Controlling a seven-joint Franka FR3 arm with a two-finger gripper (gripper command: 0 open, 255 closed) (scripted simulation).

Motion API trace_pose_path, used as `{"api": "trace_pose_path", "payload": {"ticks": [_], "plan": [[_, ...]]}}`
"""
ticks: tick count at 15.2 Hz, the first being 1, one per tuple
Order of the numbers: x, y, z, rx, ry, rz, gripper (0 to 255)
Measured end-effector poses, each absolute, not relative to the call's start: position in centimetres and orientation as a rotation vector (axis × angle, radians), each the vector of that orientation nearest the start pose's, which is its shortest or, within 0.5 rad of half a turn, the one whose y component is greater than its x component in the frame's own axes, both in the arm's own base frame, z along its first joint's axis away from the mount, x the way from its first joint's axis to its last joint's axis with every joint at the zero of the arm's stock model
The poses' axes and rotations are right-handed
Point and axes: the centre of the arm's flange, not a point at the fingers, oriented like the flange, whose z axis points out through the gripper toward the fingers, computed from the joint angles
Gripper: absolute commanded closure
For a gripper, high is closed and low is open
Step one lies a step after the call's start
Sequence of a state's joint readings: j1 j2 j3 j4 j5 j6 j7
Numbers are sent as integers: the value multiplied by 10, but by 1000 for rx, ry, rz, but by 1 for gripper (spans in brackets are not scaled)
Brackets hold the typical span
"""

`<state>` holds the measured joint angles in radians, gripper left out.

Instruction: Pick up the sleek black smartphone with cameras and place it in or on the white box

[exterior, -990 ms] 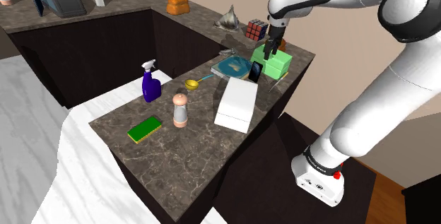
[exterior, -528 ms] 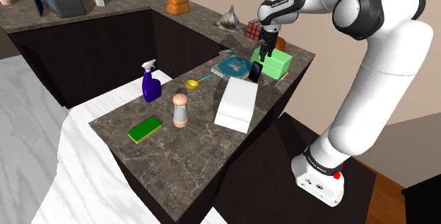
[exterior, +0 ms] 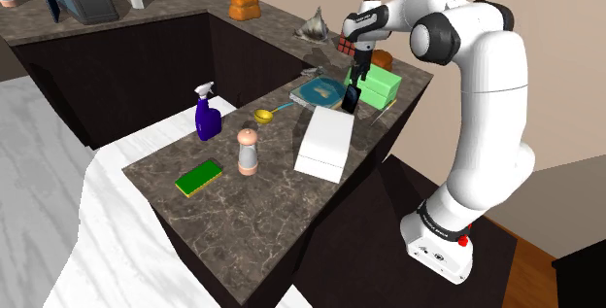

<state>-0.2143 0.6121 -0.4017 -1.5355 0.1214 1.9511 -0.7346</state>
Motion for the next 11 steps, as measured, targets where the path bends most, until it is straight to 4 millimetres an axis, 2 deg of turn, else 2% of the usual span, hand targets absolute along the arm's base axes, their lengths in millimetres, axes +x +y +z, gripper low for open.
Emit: {"api": "trace_pose_path", "payload": {"ticks": [2,4,11], "plan": [[599,-369,290,-3126,-185,315,0],[604,-379,280,-3125,-188,322,0],[599,-379,243,-3124,-190,324,0]]}}
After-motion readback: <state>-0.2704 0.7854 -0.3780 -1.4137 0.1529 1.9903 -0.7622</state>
